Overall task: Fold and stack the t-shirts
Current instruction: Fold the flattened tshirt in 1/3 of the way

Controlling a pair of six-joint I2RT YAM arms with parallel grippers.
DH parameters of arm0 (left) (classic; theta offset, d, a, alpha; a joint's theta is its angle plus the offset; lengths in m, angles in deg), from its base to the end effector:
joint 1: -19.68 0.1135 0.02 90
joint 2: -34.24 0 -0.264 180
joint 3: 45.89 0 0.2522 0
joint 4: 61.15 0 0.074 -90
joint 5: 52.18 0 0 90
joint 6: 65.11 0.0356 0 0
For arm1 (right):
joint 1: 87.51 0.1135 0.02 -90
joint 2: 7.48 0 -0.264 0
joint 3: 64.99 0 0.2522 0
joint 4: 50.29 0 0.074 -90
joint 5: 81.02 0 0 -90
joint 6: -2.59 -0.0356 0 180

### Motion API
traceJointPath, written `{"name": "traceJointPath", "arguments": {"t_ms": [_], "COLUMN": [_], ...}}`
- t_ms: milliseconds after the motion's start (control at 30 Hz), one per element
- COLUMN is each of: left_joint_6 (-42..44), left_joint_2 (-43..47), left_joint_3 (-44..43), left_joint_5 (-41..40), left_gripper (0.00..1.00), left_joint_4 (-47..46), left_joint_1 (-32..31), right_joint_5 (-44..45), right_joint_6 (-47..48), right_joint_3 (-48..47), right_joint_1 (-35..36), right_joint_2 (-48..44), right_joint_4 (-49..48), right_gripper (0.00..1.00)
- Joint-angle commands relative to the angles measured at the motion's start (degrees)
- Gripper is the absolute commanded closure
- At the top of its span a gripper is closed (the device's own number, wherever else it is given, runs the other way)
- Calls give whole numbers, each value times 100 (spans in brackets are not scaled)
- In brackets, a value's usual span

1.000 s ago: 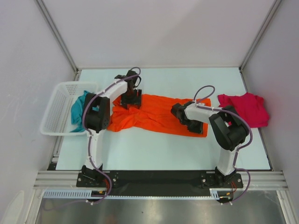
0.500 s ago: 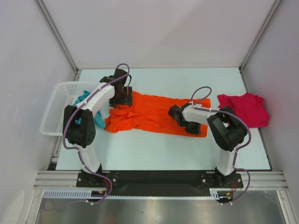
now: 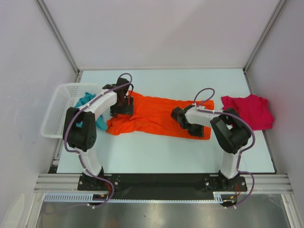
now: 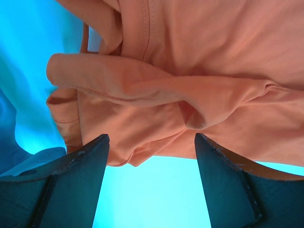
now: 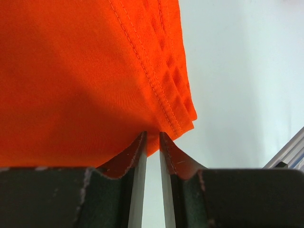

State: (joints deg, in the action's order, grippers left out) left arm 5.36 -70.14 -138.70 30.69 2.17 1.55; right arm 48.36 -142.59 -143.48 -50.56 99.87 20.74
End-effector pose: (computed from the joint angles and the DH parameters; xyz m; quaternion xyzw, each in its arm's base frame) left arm 0.3446 -0.1082 0.2131 -0.0203 0.9892 0.0160 0.1441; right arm 0.2551 0.1636 0.1438 0.1199 0.9308 -0.2914 0.1854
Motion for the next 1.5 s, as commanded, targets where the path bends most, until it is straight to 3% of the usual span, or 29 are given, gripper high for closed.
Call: {"name": "traceJointPath", "arguments": {"t_ms": [0, 400, 733, 967, 1167, 1467], "left_joint_6": [-112, -235, -166, -104, -130, -314], "left_joint_2": [138, -970, -1770, -2034, -1613, 355], "left_joint_3": [-23, -849, -2596, -2994, -2442, -104], "left_joint_5": [28, 37, -165, -218, -130, 99], "left_gripper": [22, 22, 22, 22, 22, 22], "left_joint_4": [-298, -412, 1, 168, 168, -192], "left_joint_1": [2, 11, 81, 152, 143, 20], "right_joint_5": [61, 141, 193, 202, 228, 202], "right_joint_6": [-37, -63, -89, -72, -81, -107], "right_joint_3": [-40, -49, -5, -22, -13, -119], "right_joint_1": [32, 40, 49, 49, 49, 163], "right_joint_2": [84, 102, 119, 128, 111, 234], "right_joint_4": [-67, 3, 12, 38, 73, 64], "right_gripper": [78, 78, 78, 78, 78, 78]}}
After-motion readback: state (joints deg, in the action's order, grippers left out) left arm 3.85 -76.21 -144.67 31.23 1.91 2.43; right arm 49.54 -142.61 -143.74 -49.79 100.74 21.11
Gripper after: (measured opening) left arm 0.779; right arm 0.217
